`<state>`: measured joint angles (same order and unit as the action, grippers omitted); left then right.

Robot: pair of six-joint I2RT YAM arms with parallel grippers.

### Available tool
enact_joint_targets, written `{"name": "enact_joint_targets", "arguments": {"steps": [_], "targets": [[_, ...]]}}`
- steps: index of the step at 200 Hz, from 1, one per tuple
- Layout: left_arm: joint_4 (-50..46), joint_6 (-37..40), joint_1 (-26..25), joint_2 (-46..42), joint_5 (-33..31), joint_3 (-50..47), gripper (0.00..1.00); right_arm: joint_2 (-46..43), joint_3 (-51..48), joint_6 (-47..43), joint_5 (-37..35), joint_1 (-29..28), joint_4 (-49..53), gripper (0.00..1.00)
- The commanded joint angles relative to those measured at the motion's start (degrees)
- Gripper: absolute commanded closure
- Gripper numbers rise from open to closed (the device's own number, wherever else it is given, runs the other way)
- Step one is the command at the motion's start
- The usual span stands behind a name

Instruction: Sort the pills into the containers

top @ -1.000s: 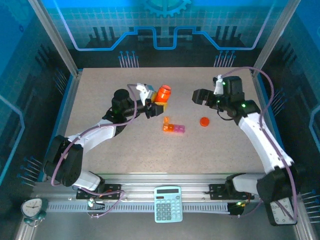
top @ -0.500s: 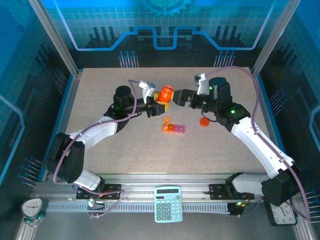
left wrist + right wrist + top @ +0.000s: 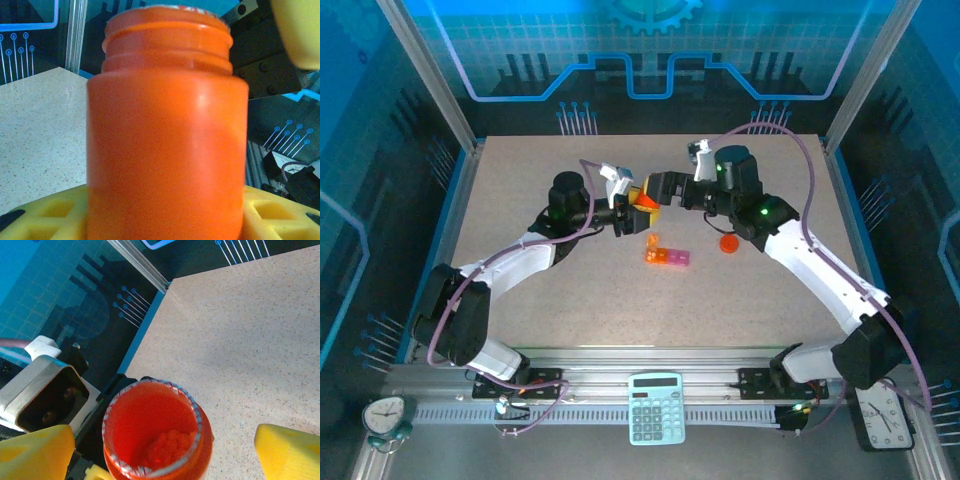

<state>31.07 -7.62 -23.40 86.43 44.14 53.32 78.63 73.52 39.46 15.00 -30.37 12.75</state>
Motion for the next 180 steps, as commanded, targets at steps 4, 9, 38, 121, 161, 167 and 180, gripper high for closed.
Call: {"name": "enact_joint_targets", "arguments": {"steps": [4, 9, 38, 121, 161, 167, 180], "targets": [[0.7, -0.5, 0.4, 0.3, 2.0, 2.7, 0.97, 1.6, 2.3, 1.1, -1.0, -1.3, -1.8, 0.08], [0.8, -0.6, 0.4, 0.4, 2.2, 2.7, 0.98, 1.8, 2.3, 1.2, -1.0, -1.4, -1.9, 0.08], [1.2, -0.9, 0.3, 0.3, 2.4, 2.8, 0.97, 2.9, 2.6, 1.8, -1.2, -1.8, -2.5, 0.11], [1.2, -0.8, 0.1, 0.5, 2.3, 3.0, 0.97, 4.8, 3.8, 2.2, -0.2, -2.9, -3.4, 0.49], [0.9, -0.5, 0.2, 0.3, 1.6, 3.1, 0.89, 4.0, 3.2, 2.2, -0.8, -2.7, -3.9, 0.64], [0.9, -0.5, 0.2, 0.3, 1.6, 3.1, 0.86, 3.9, 3.1, 2.3, -1.1, -2.6, -3.9, 0.65], [0.9, -0.4, 0.1, 0.1, 1.4, 3.0, 0.77, 3.6, 2.8, 2.7, -1.4, -2.1, -4.2, 0.66]]}}
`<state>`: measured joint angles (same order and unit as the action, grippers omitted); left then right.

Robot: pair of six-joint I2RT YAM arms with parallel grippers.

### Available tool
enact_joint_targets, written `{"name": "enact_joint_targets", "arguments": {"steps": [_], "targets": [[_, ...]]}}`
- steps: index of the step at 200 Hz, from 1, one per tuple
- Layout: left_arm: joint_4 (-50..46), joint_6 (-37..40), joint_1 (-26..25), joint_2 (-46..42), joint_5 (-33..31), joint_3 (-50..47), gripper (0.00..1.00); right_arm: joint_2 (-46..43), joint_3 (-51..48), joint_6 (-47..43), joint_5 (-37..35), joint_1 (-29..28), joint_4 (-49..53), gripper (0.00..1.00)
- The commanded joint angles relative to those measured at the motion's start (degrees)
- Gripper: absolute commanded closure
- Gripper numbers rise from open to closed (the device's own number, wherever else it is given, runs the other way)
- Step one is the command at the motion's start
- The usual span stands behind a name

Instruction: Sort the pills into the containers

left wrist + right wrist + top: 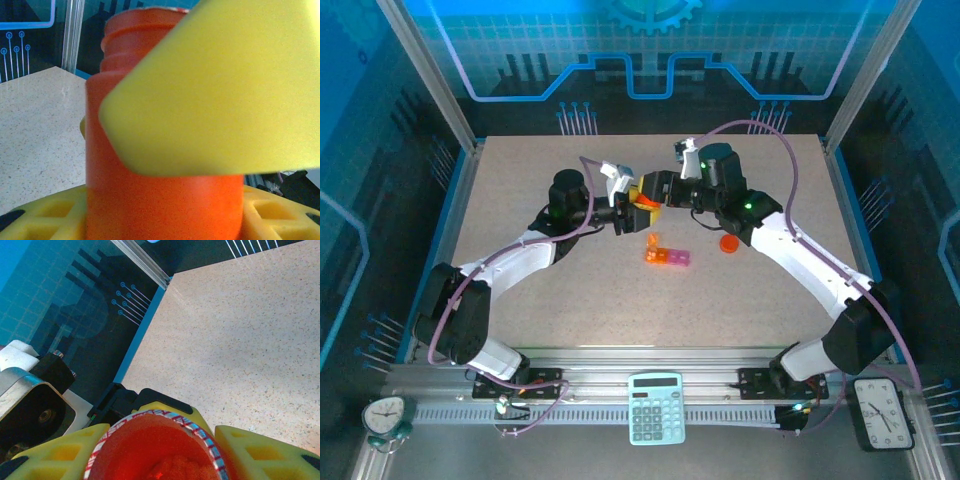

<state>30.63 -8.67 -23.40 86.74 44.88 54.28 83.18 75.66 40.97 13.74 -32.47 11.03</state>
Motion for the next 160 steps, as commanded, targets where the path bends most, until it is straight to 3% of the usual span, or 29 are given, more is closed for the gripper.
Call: {"name": "enact_joint_targets", "arguments": {"steps": [1, 22, 53, 126, 160], "targets": [[1.3, 0.6, 0.2, -0.3, 0.6, 2.0, 0.77, -1.0, 0.6, 1.2, -0.1, 0.1, -2.5, 0.66], [1.3, 1.1, 0.1, -0.9, 0.3, 1.4, 0.62, -1.5, -0.1, 2.4, -0.1, 1.1, -3.4, 0.68], [-0.7, 2.1, 0.1, -1.6, -0.1, 1.2, 0.49, -1.9, -0.4, 2.8, 0.3, 1.8, -3.9, 0.69], [-3.7, 3.2, 0.2, -2.2, 0.0, 1.8, 0.32, -3.0, -1.6, 2.5, 0.1, 2.1, -3.9, 0.70], [-3.2, 2.8, 0.2, -1.9, 0.0, 1.8, 0.31, -3.3, -2.2, 3.2, 0.4, 2.5, -4.5, 0.70]]}}
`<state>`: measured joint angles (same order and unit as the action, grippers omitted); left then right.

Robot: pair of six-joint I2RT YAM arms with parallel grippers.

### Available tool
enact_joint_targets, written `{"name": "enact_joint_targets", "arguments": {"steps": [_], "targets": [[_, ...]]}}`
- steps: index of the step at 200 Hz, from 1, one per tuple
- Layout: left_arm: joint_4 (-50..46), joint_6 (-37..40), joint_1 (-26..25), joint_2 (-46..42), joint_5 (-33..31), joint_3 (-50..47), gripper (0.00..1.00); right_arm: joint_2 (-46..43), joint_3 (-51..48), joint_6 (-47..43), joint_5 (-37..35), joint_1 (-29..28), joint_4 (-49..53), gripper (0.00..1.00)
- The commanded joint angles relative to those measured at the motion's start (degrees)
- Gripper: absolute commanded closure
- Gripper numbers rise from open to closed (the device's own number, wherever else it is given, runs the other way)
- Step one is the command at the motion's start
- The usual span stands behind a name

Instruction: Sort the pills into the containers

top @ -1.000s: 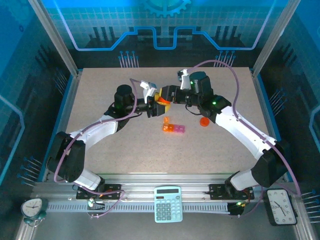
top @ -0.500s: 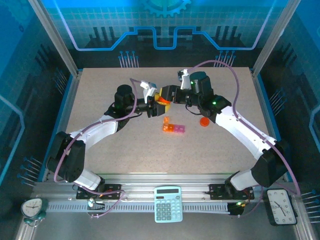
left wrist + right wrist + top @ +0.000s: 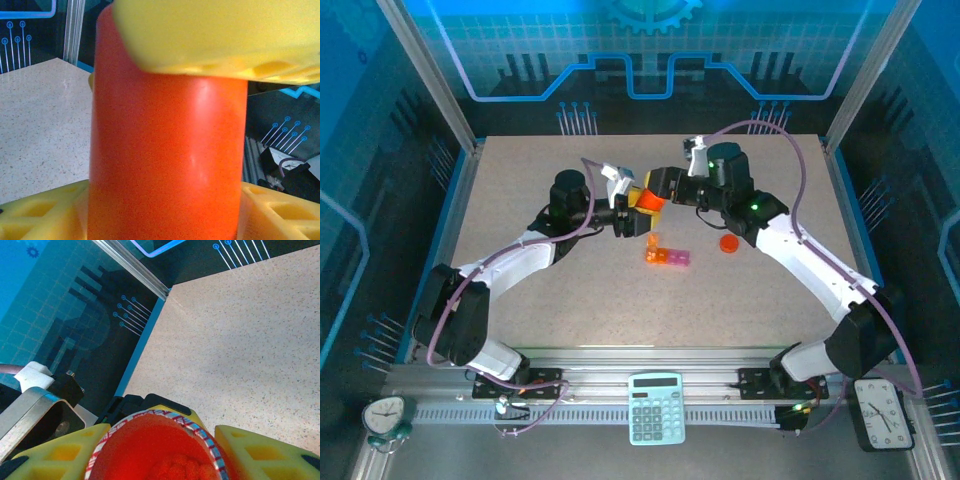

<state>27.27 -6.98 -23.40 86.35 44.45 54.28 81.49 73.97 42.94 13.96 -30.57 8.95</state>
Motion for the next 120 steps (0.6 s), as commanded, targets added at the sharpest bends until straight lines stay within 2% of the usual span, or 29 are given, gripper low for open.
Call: {"name": "enact_joint_targets", "arguments": {"steps": [1, 69, 120], "targets": [[0.2, 1.1, 0.2, -1.5, 0.5, 1.8, 0.31, -1.7, -0.6, 1.2, 0.2, 0.6, -2.4, 0.70], [3.6, -1.5, 0.3, -0.7, 0.9, 2.0, 0.32, -1.7, -2.8, 4.9, 2.8, 0.7, -6.2, 0.71], [3.3, -1.7, 0.3, -0.2, 1.6, 1.9, 0.36, -2.2, -3.9, 6.8, 3.9, 0.7, -8.5, 0.71]]}}
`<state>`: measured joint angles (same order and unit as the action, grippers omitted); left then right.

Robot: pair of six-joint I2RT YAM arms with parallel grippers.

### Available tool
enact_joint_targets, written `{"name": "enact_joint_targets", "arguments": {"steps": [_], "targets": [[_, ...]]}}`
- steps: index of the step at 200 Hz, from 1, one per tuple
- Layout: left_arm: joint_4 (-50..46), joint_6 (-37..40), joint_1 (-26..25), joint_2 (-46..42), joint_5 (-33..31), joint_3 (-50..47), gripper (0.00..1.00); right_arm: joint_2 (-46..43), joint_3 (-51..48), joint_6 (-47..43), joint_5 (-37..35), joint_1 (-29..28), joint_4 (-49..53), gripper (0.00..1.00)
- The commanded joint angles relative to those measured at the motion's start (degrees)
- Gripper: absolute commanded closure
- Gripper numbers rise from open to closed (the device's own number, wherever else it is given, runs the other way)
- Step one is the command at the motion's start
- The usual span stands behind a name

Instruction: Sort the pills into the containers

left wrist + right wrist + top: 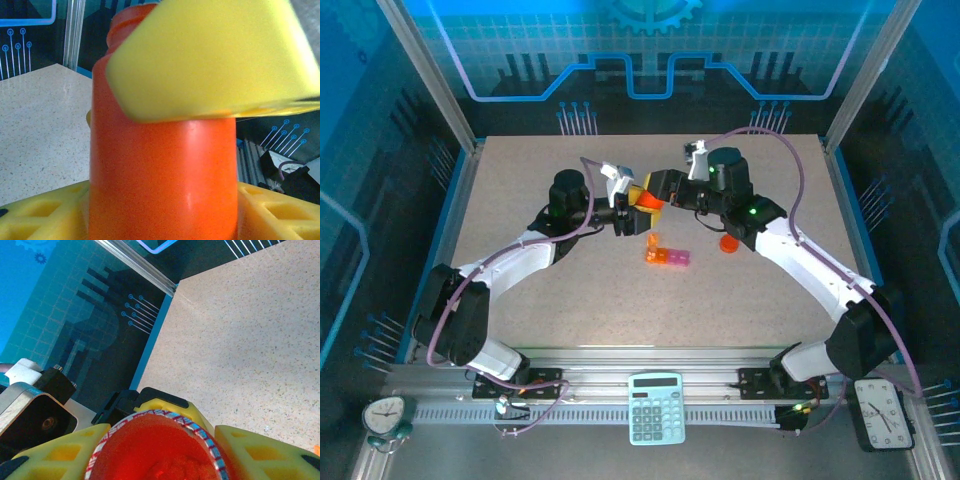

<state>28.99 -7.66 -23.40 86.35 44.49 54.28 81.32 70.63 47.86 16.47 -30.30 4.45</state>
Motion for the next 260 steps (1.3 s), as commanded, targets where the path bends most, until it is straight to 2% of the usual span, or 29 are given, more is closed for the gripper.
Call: {"name": "enact_joint_targets", "arguments": {"steps": [1, 43, 114, 141, 177, 232, 260], "targets": [[1.6, -1.1, 0.3, -0.1, 1.6, 1.9, 0.36, -2.1, -0.6, 2.0, 1.4, 0.4, -4.0, 0.71], [1.6, -1.2, 0.3, 0.1, 1.8, 1.6, 0.43, -2.3, -1.1, 2.9, 1.9, 0.5, -4.8, 0.71], [1.7, -1.6, 0.2, 0.3, 1.8, 2.1, 0.67, -2.9, -1.8, 3.4, 2.0, 0.6, -5.1, 0.67], [1.5, -1.7, 0.3, 0.5, 1.9, 2.4, 0.75, -3.1, -1.8, 3.4, 1.9, 0.8, -4.7, 0.57], [1.7, -2.0, 0.3, 0.6, 2.1, 2.6, 0.83, -3.4, -1.2, 3.1, 1.4, 1.2, -3.8, 0.36], [1.9, -2.0, 0.3, 0.6, 1.9, 3.2, 0.90, -4.0, -0.2, 2.5, 1.5, 2.3, -2.7, 0.20], [2.0, -1.8, 0.2, 0.6, 1.8, 3.2, 0.91, -6.6, -0.6, 1.7, 1.7, 5.5, -1.0, 0.13]]}}
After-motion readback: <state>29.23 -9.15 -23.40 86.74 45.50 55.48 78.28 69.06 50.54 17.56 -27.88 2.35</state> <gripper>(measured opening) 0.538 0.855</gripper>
